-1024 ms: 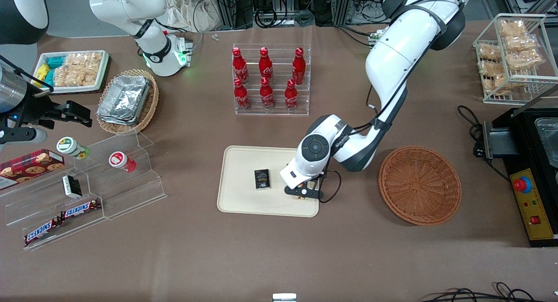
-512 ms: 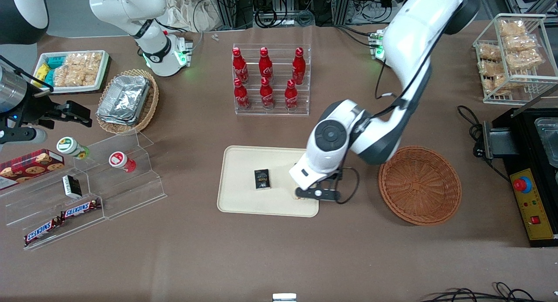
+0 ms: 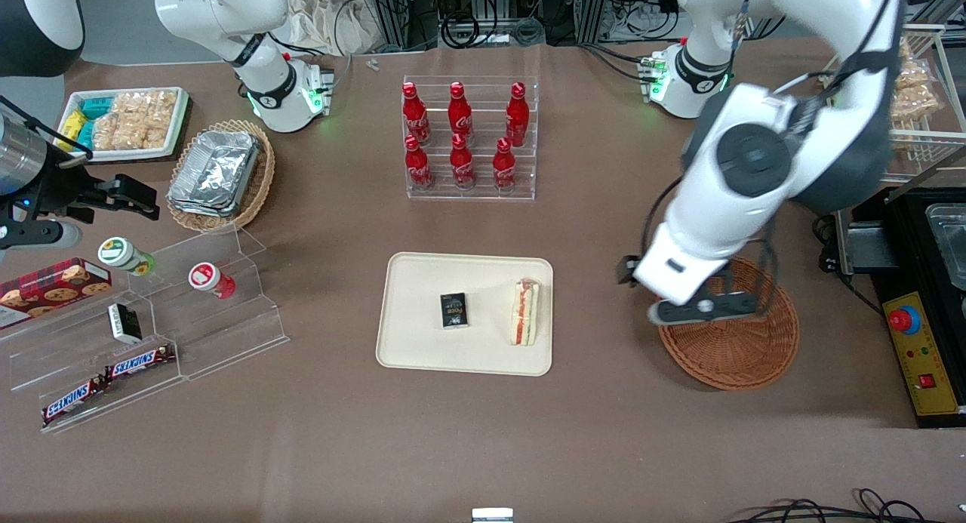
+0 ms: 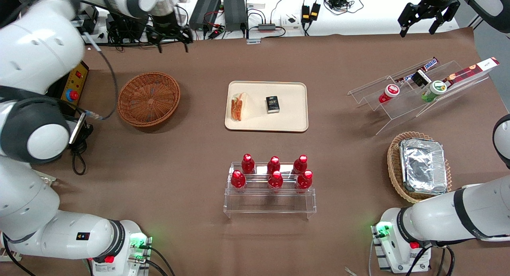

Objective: Place sandwich from basket to tray

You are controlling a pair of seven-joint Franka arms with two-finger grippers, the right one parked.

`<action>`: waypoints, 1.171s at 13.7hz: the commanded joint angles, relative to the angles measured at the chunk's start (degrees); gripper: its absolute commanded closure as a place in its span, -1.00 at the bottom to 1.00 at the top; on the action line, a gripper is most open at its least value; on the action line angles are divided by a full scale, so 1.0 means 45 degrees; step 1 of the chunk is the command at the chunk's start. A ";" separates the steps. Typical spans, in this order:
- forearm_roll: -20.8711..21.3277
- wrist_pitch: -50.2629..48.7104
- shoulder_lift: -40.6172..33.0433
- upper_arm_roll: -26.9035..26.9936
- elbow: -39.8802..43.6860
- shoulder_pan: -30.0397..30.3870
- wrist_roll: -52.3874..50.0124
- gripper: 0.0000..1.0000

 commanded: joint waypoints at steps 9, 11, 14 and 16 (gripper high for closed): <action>-0.1580 0.1012 -0.2802 0.0198 -0.3386 0.4174 0.4040 -0.99; -0.1910 0.2340 -0.4015 0.2532 -0.5515 0.2136 0.4786 -0.99; -0.1835 0.2175 -0.3361 0.3111 -0.4517 0.1362 0.4943 -0.99; -0.1426 -0.0043 -0.1976 0.2742 -0.1965 0.1089 0.5196 -0.99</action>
